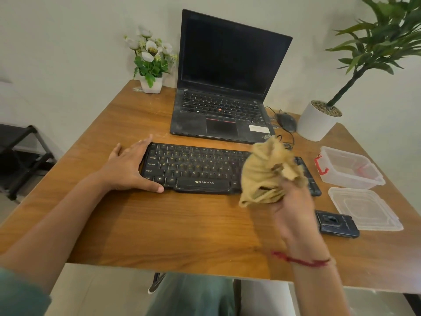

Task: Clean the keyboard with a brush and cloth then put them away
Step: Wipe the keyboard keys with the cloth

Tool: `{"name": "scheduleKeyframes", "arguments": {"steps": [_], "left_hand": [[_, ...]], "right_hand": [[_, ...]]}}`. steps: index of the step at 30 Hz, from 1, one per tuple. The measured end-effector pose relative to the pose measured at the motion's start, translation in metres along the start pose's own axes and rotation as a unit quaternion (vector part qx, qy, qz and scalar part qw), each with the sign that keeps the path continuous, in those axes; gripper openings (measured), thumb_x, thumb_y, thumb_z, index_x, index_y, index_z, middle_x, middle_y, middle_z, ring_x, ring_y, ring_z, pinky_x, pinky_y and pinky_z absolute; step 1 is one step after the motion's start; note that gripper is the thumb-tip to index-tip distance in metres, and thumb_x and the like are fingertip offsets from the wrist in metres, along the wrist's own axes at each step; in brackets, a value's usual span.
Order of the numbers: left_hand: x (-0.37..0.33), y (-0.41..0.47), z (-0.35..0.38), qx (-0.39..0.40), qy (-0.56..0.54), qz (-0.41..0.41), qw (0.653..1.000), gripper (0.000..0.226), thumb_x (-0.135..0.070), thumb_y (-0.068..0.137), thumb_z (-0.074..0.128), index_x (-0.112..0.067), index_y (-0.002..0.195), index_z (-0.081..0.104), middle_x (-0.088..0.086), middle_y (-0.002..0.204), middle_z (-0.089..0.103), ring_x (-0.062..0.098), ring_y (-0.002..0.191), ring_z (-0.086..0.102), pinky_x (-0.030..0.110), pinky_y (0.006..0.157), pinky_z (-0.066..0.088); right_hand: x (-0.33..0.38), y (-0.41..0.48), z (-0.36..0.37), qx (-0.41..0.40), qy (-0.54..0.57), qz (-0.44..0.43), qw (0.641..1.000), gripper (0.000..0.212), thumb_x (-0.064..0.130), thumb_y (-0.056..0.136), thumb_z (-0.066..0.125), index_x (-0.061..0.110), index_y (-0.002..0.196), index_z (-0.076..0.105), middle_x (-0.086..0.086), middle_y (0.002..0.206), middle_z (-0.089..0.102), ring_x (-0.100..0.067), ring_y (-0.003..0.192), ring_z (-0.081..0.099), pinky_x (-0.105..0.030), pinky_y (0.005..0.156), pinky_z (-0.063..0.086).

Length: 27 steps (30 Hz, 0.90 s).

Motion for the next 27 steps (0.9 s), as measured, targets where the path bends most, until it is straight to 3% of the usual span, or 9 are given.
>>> {"name": "scheduleKeyframes", "arguments": {"steps": [2,6,9,13,16,18,21,23,27], "left_hand": [[-0.001,0.000,0.001,0.008,0.005,0.005,1.000,0.147,-0.096,0.032,0.047,-0.029,0.147,-0.016,0.000,0.158,0.007,0.017,0.144,0.008,0.045,0.115,-0.011],[-0.001,-0.001,0.001,0.035,-0.015,0.014,0.999,0.150,-0.093,0.031,0.053,-0.031,0.144,-0.023,-0.001,0.158,0.000,0.017,0.144,0.004,0.043,0.115,-0.013],[-0.002,-0.003,-0.001,0.050,-0.031,0.011,0.998,0.148,-0.087,0.032,0.059,-0.033,0.145,-0.019,-0.001,0.158,0.008,0.018,0.144,0.005,0.036,0.114,-0.013],[-0.003,-0.004,-0.003,0.024,-0.026,0.020,0.999,0.143,-0.085,0.035,0.059,-0.033,0.147,-0.015,-0.002,0.157,0.013,0.017,0.143,0.011,0.034,0.114,-0.009],[-0.005,-0.004,-0.004,0.000,-0.019,0.023,1.000,0.131,-0.076,0.045,0.056,-0.031,0.147,-0.013,-0.002,0.156,0.018,0.014,0.142,0.016,0.035,0.115,-0.006],[-0.005,-0.003,-0.004,-0.008,-0.013,0.020,1.000,0.121,-0.072,0.057,0.054,-0.029,0.148,-0.013,-0.001,0.156,0.017,0.013,0.143,0.015,0.035,0.115,-0.004],[-0.005,-0.003,-0.003,-0.006,-0.013,0.014,1.000,0.120,-0.073,0.058,0.050,-0.026,0.147,-0.015,0.001,0.157,0.015,0.013,0.143,0.014,0.036,0.115,-0.003],[-0.005,-0.004,-0.003,0.001,-0.023,0.021,1.000,0.128,-0.079,0.048,0.049,-0.029,0.147,-0.015,0.000,0.156,0.016,0.014,0.143,0.015,0.036,0.115,-0.004],[-0.003,-0.005,-0.005,0.004,-0.035,0.024,0.999,0.135,-0.075,0.041,0.059,-0.034,0.146,-0.015,-0.002,0.156,0.017,0.015,0.143,0.016,0.036,0.115,-0.005]], "right_hand": [[0.020,0.011,-0.028,-0.078,-0.049,-0.074,0.993,0.023,0.016,0.096,0.049,0.019,0.119,0.051,0.003,0.104,0.062,-0.017,0.098,0.060,-0.035,0.088,0.049],[0.010,0.007,0.011,-0.029,-0.399,-0.169,0.901,0.016,0.010,0.096,0.044,0.021,0.089,0.054,-0.001,0.076,0.056,-0.014,0.061,0.049,-0.020,0.051,0.039],[-0.035,-0.015,0.064,0.079,-0.552,-0.200,0.806,0.018,0.013,0.095,0.042,0.013,0.102,0.059,-0.006,0.106,0.063,-0.024,0.093,0.061,-0.026,0.083,0.052],[-0.066,-0.050,0.111,0.199,-0.542,-0.219,0.786,0.040,0.016,0.094,0.044,0.012,0.134,0.050,-0.001,0.140,0.047,-0.019,0.138,0.032,-0.033,0.116,0.025],[-0.074,-0.075,0.158,0.337,-0.448,-0.222,0.798,0.038,0.008,0.092,0.044,0.015,0.128,0.056,0.001,0.131,0.054,-0.011,0.129,0.040,-0.031,0.114,0.029],[-0.072,-0.073,0.178,0.336,-0.444,-0.268,0.786,0.042,0.007,0.091,0.045,0.012,0.132,0.051,-0.001,0.137,0.051,-0.011,0.131,0.040,-0.027,0.115,0.026],[-0.082,-0.069,0.200,0.317,-0.570,-0.368,0.663,0.047,0.007,0.091,0.048,0.005,0.139,0.043,-0.001,0.153,0.030,-0.016,0.143,0.020,-0.018,0.115,0.001],[-0.097,-0.072,0.207,0.330,-0.635,-0.395,0.577,0.054,0.010,0.092,0.044,0.007,0.145,0.032,-0.002,0.156,0.024,-0.020,0.145,0.012,-0.027,0.118,0.002],[-0.101,-0.070,0.196,0.322,-0.678,-0.401,0.526,0.067,0.001,0.090,0.040,0.015,0.150,0.016,-0.002,0.157,0.020,-0.020,0.146,0.011,-0.034,0.120,0.007]]}}
Point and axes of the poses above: each hand's wrist, its own y-axis towards the middle knuckle, its own z-axis out of the palm, x = y × z, the point moved 10 cm from there along y, towards the middle knuckle
